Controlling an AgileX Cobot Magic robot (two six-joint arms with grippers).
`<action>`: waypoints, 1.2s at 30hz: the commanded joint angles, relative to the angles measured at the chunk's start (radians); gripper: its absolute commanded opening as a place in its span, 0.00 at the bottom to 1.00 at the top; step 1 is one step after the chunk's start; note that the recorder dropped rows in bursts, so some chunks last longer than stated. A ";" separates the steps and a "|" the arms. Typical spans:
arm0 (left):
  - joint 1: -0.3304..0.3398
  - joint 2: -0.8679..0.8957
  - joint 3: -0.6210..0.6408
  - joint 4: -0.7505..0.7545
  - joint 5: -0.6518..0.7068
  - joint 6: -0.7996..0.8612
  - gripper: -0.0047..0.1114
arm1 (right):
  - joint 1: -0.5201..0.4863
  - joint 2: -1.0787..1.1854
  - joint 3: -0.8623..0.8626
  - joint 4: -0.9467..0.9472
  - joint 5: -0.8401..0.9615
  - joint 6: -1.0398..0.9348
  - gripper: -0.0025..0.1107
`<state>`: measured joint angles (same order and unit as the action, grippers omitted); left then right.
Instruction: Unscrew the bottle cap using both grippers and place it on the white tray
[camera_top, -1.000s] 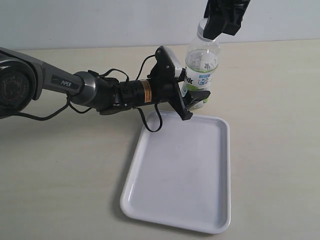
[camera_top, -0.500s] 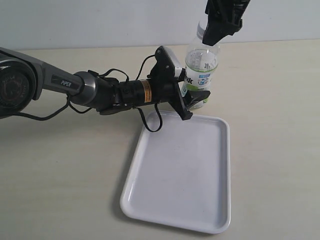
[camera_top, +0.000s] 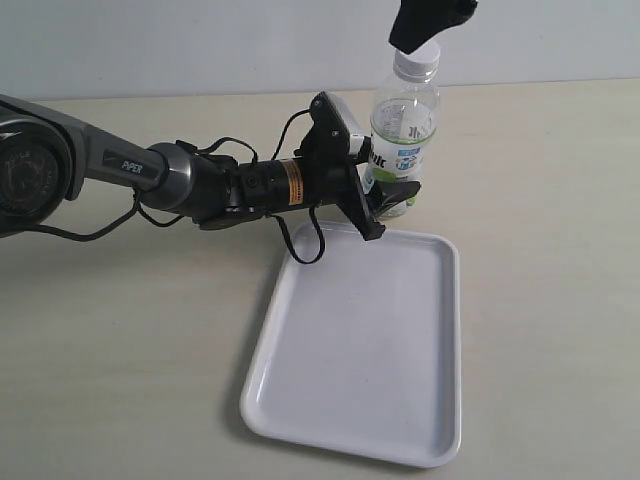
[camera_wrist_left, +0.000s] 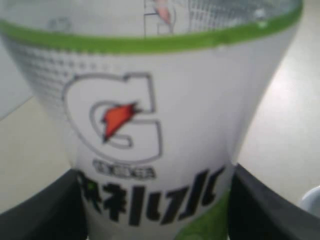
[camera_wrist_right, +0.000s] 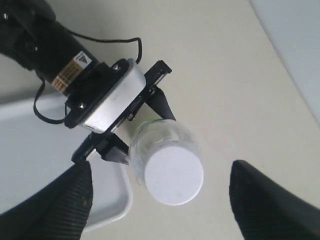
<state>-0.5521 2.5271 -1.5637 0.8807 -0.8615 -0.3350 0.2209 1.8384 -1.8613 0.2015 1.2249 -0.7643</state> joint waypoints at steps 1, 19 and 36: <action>-0.006 -0.003 -0.001 0.006 0.015 -0.008 0.04 | 0.001 -0.010 -0.004 0.001 -0.004 0.383 0.66; -0.006 -0.003 -0.001 0.006 0.015 -0.008 0.04 | 0.001 0.041 -0.004 -0.105 -0.005 0.898 0.66; -0.006 -0.003 -0.001 0.004 0.015 -0.005 0.04 | 0.006 0.083 -0.004 -0.104 -0.051 0.908 0.65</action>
<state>-0.5521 2.5271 -1.5637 0.8807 -0.8615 -0.3350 0.2230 1.9177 -1.8613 0.1057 1.1893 0.1414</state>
